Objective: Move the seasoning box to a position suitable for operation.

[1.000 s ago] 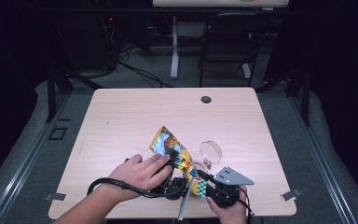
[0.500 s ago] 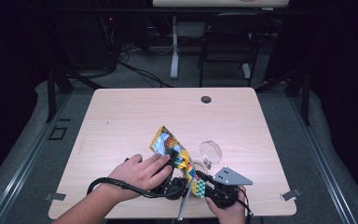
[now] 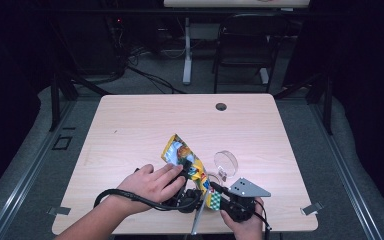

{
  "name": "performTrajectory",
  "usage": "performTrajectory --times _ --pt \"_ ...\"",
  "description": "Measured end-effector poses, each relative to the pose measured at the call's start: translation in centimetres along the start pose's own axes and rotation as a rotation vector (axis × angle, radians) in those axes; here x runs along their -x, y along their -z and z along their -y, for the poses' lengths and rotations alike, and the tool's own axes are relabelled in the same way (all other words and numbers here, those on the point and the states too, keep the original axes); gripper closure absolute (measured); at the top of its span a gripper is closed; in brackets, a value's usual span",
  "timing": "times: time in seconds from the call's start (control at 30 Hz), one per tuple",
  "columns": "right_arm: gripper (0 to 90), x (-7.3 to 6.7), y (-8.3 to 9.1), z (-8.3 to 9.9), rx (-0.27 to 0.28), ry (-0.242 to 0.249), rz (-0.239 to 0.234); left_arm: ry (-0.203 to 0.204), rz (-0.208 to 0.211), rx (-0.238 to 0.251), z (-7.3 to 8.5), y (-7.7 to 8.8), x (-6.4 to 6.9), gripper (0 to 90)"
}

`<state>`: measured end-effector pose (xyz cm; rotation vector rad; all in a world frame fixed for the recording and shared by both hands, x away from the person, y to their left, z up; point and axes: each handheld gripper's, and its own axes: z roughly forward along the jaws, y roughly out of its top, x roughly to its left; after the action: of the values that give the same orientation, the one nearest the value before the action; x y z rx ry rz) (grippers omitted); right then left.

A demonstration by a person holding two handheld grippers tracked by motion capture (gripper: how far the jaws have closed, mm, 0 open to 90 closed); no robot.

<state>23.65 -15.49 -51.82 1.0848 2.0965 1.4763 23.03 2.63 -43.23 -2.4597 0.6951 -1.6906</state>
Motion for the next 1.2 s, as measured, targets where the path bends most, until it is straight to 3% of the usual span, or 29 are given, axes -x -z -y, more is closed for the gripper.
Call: performTrajectory --times 0.23,0.37,0.57,0.67,0.73,0.87,0.97,1.07,1.2 --pt "77.8 0.3 -0.1 -0.1 0.006 -0.015 0.0 0.011 0.007 -0.005 0.0 -0.1 -0.1 84.8" --pt "77.8 0.4 -0.1 -0.1 0.005 -0.013 0.001 -0.007 -0.01 -0.002 -0.1 -0.2 -0.2 84.8" --pt "77.8 0.5 0.0 -0.1 0.007 -0.011 0.004 0.011 0.009 0.005 -0.2 -0.2 -0.2 84.8" --pt "77.8 0.5 0.3 0.0 0.0 0.001 0.01 -0.006 0.002 0.01 -0.3 -0.1 -0.4 84.8" --pt "77.8 0.6 0.4 0.0 -0.001 0.001 0.012 0.011 0.01 0.016 -0.4 -0.1 -0.3 84.8" --pt "77.9 0.5 0.8 0.1 -0.006 0.003 0.014 -0.007 0.003 0.019 -0.6 0.0 -0.5 84.8" --pt "77.9 0.4 1.0 0.1 -0.011 0.008 0.018 0.015 0.021 0.025 -0.7 0.1 -0.4 84.8" --pt "77.9 0.4 1.2 0.1 -0.009 0.0 0.016 0.008 0.007 0.028 -0.7 0.1 -0.4 84.8" --pt "78.1 0.4 1.1 0.1 -0.01 -0.007 0.011 0.007 0.021 0.019 -0.8 0.1 -0.5 84.8"
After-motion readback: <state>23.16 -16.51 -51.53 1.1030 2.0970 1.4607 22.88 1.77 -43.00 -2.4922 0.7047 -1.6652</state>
